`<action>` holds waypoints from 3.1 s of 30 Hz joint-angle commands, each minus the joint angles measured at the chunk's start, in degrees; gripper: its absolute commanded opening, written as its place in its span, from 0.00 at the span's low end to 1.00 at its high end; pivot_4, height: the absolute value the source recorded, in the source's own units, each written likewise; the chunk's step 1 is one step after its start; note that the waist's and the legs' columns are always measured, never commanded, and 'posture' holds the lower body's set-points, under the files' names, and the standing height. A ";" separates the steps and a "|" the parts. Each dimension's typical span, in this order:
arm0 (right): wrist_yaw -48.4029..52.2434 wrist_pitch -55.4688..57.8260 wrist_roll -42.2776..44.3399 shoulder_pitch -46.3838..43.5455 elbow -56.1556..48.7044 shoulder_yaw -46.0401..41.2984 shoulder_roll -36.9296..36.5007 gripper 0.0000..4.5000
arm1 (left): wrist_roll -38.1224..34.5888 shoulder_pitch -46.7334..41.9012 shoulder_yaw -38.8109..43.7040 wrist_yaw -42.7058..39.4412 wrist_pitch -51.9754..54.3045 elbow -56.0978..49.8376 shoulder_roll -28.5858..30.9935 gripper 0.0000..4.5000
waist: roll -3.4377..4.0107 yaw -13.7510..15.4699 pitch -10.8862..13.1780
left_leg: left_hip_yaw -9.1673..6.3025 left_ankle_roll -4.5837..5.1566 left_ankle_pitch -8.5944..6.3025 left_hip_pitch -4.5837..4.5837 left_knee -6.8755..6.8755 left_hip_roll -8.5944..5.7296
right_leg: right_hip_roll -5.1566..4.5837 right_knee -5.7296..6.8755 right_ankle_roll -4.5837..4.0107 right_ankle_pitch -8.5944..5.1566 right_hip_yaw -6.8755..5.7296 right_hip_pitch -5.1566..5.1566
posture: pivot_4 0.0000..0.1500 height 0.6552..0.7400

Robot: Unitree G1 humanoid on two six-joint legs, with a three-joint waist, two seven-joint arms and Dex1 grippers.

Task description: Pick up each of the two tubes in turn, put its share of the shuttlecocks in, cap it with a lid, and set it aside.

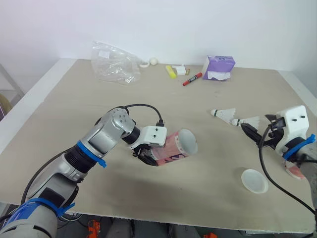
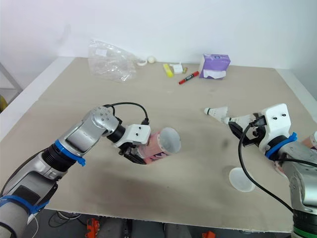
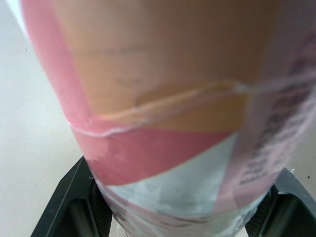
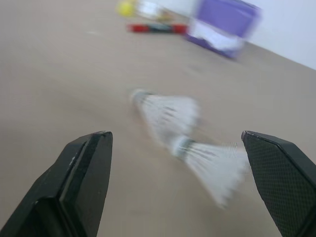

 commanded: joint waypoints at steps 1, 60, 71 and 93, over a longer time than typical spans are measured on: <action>-2.83 -1.36 -2.09 -2.15 2.59 0.71 1.56 1.00 | 1.79 0.94 -1.87 1.02 0.46 0.29 0.18 0.64 | 0.00 0.00 0.00 | -0.01 0.00 0.00 -0.01 0.00 0.00 | 0.00 0.00 0.01 -0.01 0.00 0.00 | 1.00 1.00; -1.33 -14.33 -5.72 -13.86 29.50 3.15 8.57 0.01 | 0.60 3.39 -1.33 2.80 5.23 -4.66 1.27 0.64 | 0.07 -0.33 0.00 | -0.03 0.00 0.00 0.00 -0.09 -0.04 | 0.02 0.00 0.11 -0.03 0.04 0.02 | 1.00 1.00; 7.79 -8.71 0.12 -3.07 -2.97 -1.52 -2.08 0.01 | 0.63 3.13 -1.21 2.76 4.00 -3.34 0.75 0.64 | 0.42 -0.28 0.02 | -0.05 0.00 0.00 -0.04 -0.09 -0.10 | -0.03 0.00 0.18 -0.09 0.08 0.02 | 1.00 1.00; 34.16 -9.70 11.21 -4.98 -27.68 6.99 -23.10 0.01 | 0.97 2.85 -1.38 2.75 2.59 -1.94 -0.53 0.64 | 0.10 0.54 0.08 | -0.02 -0.03 -0.02 -0.05 -0.05 -0.07 | -0.16 -0.10 0.12 -0.21 -0.06 0.05 | 1.00 1.00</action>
